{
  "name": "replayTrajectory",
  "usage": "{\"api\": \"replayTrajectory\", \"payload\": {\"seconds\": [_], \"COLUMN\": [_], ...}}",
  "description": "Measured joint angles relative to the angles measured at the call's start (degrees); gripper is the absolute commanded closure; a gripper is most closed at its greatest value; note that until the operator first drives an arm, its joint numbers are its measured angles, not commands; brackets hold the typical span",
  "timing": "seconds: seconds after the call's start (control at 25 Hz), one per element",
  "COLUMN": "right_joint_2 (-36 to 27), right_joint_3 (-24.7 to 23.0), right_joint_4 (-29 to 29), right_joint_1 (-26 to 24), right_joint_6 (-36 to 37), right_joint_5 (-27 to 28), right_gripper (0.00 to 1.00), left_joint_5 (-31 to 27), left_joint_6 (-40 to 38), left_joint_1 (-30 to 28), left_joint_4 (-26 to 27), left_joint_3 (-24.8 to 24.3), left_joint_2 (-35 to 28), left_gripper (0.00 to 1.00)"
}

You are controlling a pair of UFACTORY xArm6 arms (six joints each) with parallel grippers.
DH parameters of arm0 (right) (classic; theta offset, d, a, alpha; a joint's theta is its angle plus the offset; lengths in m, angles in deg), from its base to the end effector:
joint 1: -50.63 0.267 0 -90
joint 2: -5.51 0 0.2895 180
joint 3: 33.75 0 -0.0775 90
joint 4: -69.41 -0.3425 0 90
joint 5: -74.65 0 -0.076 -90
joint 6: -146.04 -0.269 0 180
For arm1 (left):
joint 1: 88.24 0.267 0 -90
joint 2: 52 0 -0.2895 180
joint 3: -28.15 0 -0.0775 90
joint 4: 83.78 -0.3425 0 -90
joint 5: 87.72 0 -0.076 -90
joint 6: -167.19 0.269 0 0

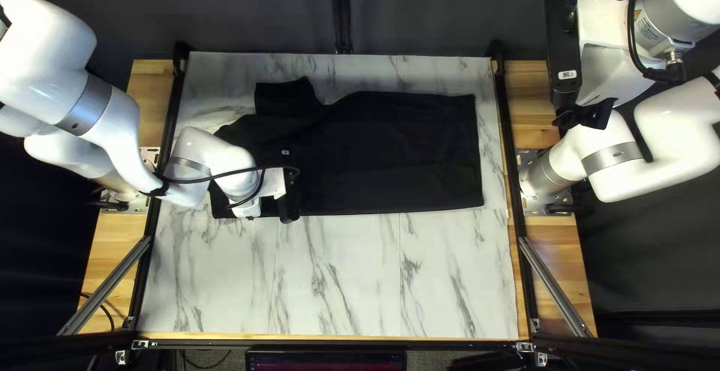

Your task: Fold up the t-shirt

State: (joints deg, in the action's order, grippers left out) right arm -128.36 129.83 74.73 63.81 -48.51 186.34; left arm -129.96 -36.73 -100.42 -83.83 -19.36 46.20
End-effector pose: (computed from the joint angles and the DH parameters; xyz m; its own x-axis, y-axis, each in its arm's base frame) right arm 0.1711 0.0136 0.4434 0.9911 -0.0589 0.1192 -0.0657 -0.9964 0.0541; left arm 0.3288 -0.0709 0.0373 0.9707 0.2047 -0.1262 0.1990 -0.9784 -0.0565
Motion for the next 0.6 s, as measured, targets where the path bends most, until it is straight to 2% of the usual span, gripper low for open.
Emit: {"api": "replayTrajectory", "payload": {"seconds": [0.32, 0.6], "right_joint_2": [0.00, 0.00], "right_joint_3": [0.00, 0.00], "right_joint_4": [0.00, 0.00], "right_joint_1": [0.00, 0.00], "right_joint_6": [0.00, 0.00], "right_joint_5": [0.00, 0.00], "right_gripper": [0.00, 0.00], "left_joint_5": [-7.72, -12.35], "left_joint_6": [-5.08, -8.60], "left_joint_1": [-3.89, -7.21], "left_joint_4": [-2.41, -4.20], "left_joint_3": [2.15, 5.40], "left_joint_2": [-5.21, -6.29], "left_gripper": [0.95, 0.96]}}
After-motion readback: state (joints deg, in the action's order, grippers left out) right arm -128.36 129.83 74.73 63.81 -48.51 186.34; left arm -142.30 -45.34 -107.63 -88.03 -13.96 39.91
